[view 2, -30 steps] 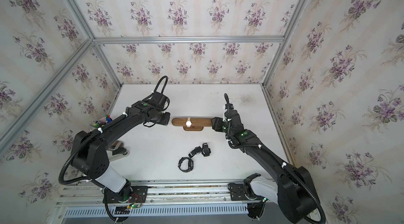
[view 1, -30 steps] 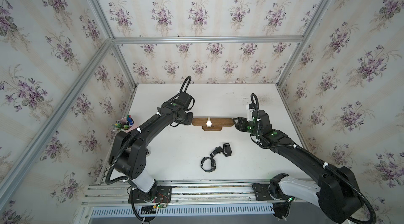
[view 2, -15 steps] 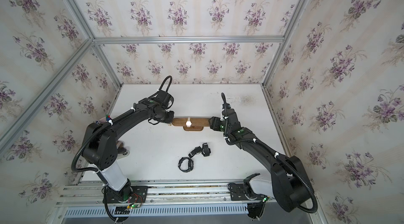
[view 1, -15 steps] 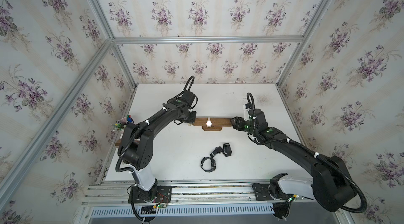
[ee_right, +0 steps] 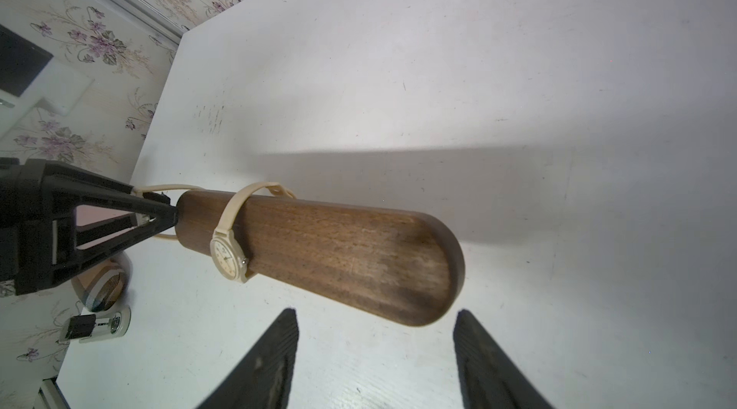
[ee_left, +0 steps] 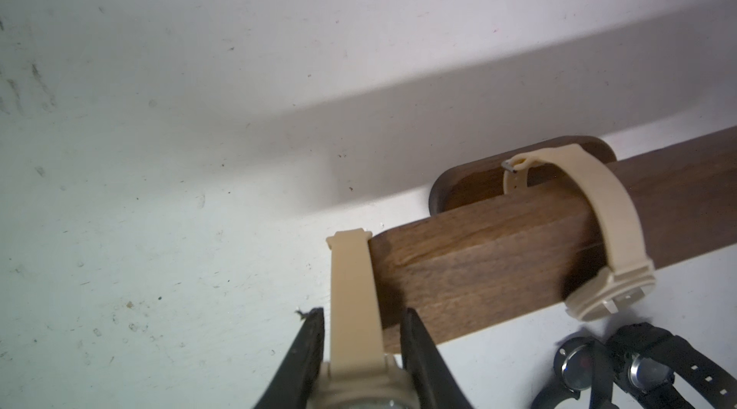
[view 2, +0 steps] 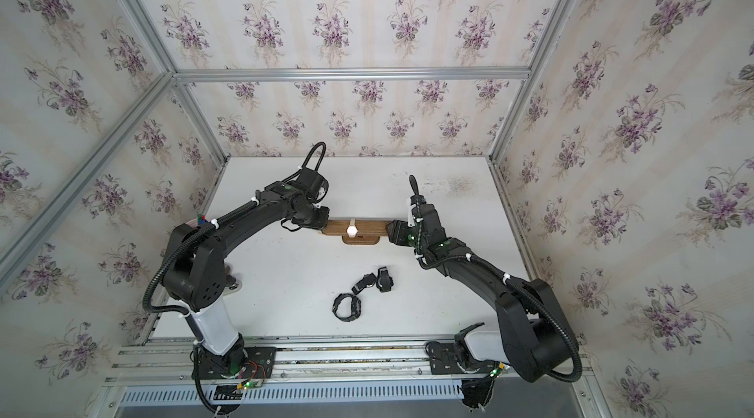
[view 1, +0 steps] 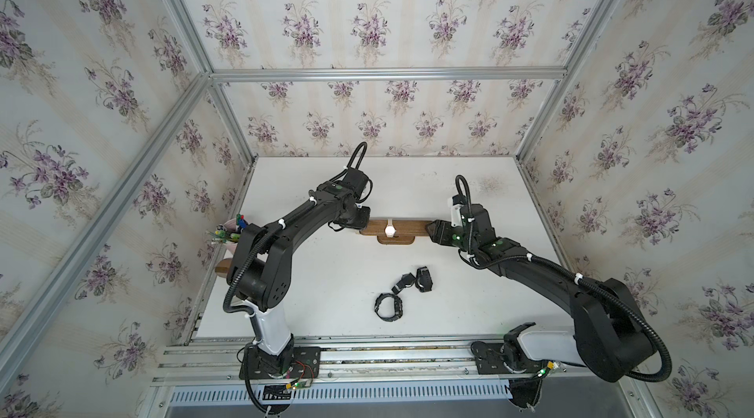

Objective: Place watch on stand
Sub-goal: Place the watch on the stand.

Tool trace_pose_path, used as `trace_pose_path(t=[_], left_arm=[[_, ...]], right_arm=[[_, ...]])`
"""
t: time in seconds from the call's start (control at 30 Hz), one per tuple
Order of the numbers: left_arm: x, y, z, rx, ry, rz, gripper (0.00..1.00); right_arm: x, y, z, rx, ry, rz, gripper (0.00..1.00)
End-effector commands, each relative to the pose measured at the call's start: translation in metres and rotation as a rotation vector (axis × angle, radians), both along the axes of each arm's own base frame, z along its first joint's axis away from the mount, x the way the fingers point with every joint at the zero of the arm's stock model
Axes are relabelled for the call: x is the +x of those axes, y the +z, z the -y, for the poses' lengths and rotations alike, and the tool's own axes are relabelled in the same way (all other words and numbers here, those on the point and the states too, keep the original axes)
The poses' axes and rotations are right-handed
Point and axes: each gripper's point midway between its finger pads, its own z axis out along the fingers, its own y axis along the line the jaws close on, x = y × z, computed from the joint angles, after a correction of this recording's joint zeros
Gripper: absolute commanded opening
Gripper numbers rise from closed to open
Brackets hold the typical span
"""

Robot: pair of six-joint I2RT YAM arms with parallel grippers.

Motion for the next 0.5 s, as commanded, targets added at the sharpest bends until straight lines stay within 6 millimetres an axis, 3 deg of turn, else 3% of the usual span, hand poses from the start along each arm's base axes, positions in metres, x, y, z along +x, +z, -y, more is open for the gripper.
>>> trace_pose_path(t=[0.0,0.47], left_arm=[[0.0012,0.0023,0.0032,-0.009,-0.007,-0.001,0.25],[-0.0029,0.0003,0.0116,0.006,-0.038,-0.024,0.28]], right_arm=[[0.0035,0.0032,-0.0058,0.018,0.021,0.029,0.63],[0.0072,-0.0008,-0.0142,0.015,0.064,0.052,0.61]])
